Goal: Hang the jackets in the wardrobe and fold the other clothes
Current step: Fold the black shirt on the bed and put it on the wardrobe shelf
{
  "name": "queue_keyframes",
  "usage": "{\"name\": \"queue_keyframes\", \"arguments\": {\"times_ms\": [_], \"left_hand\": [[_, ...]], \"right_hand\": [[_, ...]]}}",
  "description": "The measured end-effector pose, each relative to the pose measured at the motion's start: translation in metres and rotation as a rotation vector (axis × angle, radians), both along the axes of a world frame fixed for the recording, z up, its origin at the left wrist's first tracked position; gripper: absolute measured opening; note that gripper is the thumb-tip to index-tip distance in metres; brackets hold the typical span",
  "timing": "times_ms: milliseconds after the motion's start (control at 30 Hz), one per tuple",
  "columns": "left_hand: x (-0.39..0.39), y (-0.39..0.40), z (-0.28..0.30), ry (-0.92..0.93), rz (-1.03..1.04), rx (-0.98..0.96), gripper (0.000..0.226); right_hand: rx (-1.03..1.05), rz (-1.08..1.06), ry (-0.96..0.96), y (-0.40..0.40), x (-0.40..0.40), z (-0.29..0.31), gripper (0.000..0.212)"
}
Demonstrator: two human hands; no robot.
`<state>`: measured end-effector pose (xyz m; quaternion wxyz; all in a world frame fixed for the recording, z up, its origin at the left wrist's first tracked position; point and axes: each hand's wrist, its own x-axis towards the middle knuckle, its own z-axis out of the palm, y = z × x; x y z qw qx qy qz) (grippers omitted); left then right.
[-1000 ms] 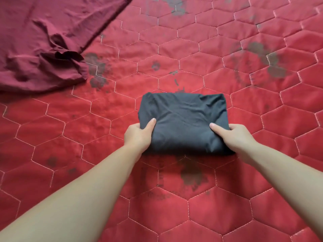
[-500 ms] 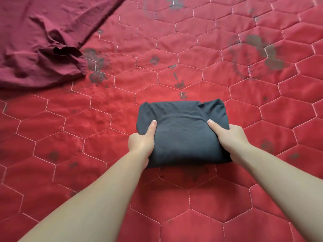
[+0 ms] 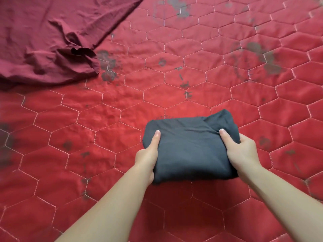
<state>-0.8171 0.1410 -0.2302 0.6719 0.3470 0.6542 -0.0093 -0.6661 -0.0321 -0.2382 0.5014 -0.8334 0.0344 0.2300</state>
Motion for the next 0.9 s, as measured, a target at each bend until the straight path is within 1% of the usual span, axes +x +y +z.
{"name": "queue_keyframes", "arguments": {"times_ms": [67, 133, 200, 300, 433, 567, 633, 700, 767, 900], "left_hand": [[-0.006, -0.006, 0.004, -0.162, -0.019, -0.169, 0.07], [-0.016, -0.014, 0.007, -0.276, -0.021, -0.227, 0.071], [-0.026, -0.018, 0.012, -0.327, -0.005, -0.201, 0.072], [-0.043, -0.017, 0.028, -0.356, 0.004, -0.097, 0.081], [-0.076, -0.007, 0.075, -0.378, 0.027, 0.002, 0.078], [-0.123, 0.009, 0.152, -0.433, 0.086, 0.039, 0.073], [-0.151, 0.023, 0.2, -0.451, 0.098, 0.047, 0.069], [-0.176, 0.037, 0.252, -0.477, 0.108, 0.098, 0.064], [-0.197, 0.048, 0.306, -0.499, 0.124, 0.203, 0.059], [-0.224, 0.051, 0.418, -0.476, 0.153, 0.455, 0.04]], "right_hand": [[0.04, -0.014, 0.012, -0.003, 0.0, 0.012, 0.028], [0.064, -0.002, 0.003, -0.008, -0.004, 0.024, 0.027], [0.076, 0.013, -0.007, -0.013, -0.011, 0.035, 0.025], [0.088, 0.027, -0.013, -0.016, -0.026, 0.054, 0.026], [0.159, 0.051, -0.036, -0.002, -0.053, 0.097, 0.029], [0.242, 0.13, -0.05, 0.03, -0.087, 0.164, 0.025], [0.301, 0.177, -0.051, 0.048, -0.107, 0.208, 0.023], [0.361, 0.221, -0.076, 0.067, -0.126, 0.253, 0.023], [0.412, 0.262, -0.097, 0.082, -0.146, 0.306, 0.024], [0.505, 0.341, -0.138, 0.096, -0.171, 0.42, 0.023]]}}
